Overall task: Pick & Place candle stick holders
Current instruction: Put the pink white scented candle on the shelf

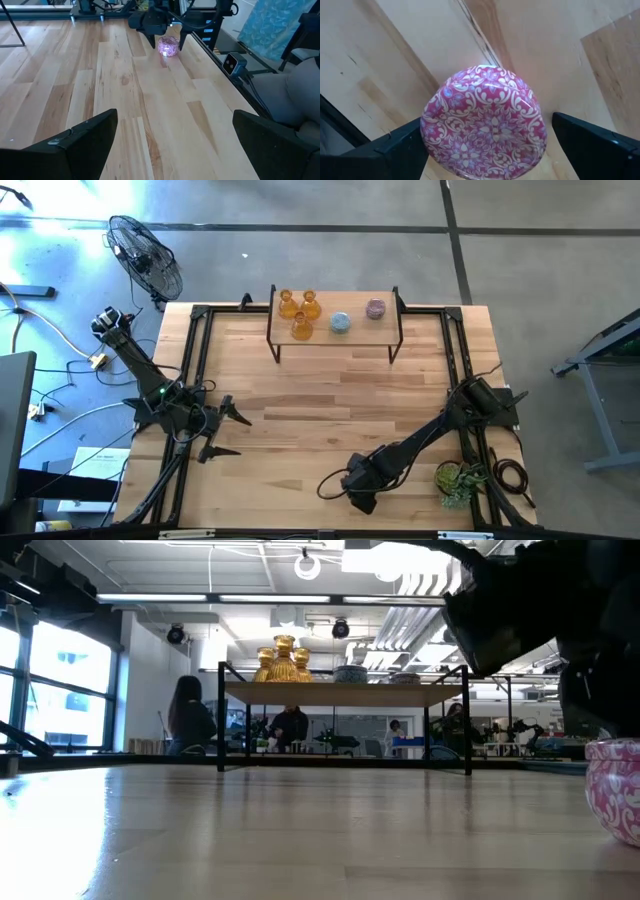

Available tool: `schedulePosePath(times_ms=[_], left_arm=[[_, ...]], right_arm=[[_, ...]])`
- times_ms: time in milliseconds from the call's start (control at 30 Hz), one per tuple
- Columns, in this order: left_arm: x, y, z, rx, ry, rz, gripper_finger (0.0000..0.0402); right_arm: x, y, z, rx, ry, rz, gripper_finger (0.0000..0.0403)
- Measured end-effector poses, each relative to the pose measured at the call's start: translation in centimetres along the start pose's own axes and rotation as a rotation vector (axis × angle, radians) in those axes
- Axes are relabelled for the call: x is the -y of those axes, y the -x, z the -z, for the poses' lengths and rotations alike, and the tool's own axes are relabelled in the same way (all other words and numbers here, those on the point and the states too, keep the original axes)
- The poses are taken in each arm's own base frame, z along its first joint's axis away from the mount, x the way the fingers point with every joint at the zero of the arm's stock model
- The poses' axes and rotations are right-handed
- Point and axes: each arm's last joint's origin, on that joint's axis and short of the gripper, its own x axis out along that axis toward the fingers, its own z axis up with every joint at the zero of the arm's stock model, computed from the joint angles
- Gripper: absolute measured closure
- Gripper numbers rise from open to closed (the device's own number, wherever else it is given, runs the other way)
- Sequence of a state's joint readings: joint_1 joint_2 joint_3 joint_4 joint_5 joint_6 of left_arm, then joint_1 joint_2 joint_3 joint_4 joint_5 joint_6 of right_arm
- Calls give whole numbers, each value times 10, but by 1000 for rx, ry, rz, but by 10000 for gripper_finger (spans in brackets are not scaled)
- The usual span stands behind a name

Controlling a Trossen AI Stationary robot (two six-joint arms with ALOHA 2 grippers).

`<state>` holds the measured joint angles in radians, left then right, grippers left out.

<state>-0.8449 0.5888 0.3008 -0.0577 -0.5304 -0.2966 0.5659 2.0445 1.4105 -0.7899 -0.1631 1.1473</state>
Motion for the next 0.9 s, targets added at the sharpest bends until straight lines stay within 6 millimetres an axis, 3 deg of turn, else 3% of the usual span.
schedulePosePath(times_ms=[567, 900], left_arm=[[1, 0, 1, -19, 2, 49, 14], [1, 0, 1, -19, 2, 49, 14]], right_arm=[[2, 0, -7, 13, -12, -6, 10], [3, 0, -10, 167, 80, 65, 10]])
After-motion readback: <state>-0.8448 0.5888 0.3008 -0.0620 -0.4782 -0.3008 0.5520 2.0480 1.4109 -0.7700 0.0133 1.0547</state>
